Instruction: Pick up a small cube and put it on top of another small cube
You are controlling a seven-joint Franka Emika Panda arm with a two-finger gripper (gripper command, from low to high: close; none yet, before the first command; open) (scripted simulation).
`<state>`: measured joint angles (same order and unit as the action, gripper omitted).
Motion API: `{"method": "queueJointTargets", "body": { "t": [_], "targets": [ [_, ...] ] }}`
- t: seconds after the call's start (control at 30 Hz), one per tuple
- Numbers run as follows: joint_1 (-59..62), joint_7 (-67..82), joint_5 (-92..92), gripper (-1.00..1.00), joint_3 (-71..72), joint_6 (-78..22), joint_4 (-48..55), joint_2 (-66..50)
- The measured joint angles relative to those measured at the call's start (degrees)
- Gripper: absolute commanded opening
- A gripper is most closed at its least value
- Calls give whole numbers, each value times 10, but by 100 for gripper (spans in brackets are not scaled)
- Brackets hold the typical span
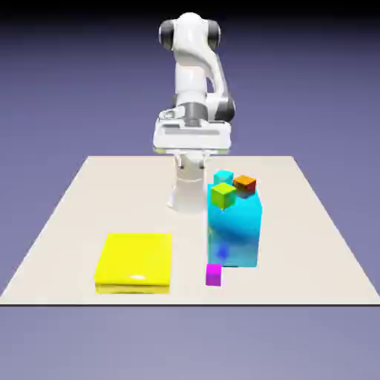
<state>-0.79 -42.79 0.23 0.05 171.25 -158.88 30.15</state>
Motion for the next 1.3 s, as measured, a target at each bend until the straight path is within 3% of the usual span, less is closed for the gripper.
{"method": "queueJointTargets", "body": {
  "t": [1.13,1.2,1.3],
  "targets": [
    [-30,-93,64,0,13,-778,598,-706],
    [-30,-94,65,0,13,-780,600,-707],
    [-34,-89,68,0,15,-705,539,-722]
  ]
}}
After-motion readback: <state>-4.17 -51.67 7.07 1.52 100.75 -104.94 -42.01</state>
